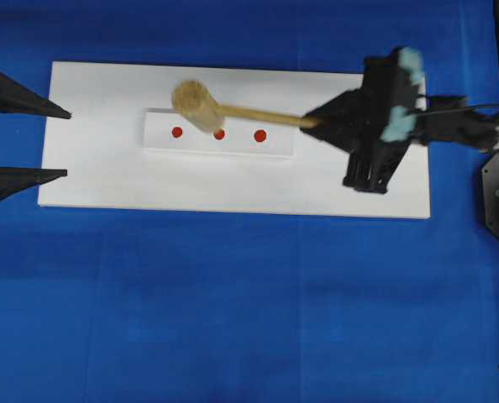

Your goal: Hit the mark with a hammer.

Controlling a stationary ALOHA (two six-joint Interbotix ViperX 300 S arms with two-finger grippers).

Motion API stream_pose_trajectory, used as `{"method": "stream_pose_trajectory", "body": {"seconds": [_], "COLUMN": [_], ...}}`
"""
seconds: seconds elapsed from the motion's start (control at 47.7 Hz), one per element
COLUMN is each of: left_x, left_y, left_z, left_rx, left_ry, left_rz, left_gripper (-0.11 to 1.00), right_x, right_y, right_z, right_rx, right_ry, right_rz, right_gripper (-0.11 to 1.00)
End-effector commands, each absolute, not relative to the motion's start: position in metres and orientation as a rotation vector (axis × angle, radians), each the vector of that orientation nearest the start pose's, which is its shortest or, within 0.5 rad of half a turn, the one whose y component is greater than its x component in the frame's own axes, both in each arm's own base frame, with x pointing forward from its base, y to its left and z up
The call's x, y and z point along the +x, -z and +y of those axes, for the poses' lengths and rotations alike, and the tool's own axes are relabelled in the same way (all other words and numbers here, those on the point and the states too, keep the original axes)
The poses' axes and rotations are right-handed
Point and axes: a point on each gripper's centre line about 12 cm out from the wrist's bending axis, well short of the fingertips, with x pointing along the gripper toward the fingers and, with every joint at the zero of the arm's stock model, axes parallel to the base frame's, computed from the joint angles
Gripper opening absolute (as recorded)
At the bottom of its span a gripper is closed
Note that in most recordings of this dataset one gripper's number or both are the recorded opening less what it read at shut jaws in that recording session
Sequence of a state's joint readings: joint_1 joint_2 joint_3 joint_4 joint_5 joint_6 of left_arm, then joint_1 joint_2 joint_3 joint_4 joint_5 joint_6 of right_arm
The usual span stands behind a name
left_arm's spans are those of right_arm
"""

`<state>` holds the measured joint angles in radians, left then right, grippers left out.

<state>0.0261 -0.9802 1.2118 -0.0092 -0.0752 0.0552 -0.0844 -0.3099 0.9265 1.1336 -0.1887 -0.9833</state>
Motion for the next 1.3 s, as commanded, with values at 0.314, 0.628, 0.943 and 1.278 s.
{"method": "stream_pose_trajectory", "body": {"seconds": [0.314,0.628,0.943,1.278], "left_x": [0.195,0.195,0.195,0.195], "left_y": [-0.259,-0.258,-0.258,-0.258], "left_z": [0.006,0.006,0.006,0.006], "left_rx": [0.038,0.041,0.037,0.039], "left_ry": [-0.027,-0.028,-0.03,-0.03], "left_rz": [0.152,0.154,0.154,0.154], "left_gripper": [0.84,0.84,0.84,0.84], "right_x": [0.311,0.29,0.248,0.246], "right_y": [-0.166,-0.218,-0.25,-0.228], "right_z": [-0.051,-0.046,-0.043,-0.042], "right_rx": [0.143,0.137,0.126,0.121], "right_ry": [0.344,0.312,0.295,0.294], "right_rz": [0.607,0.437,0.292,0.362], "right_gripper": [0.04,0.04,0.04,0.04]}}
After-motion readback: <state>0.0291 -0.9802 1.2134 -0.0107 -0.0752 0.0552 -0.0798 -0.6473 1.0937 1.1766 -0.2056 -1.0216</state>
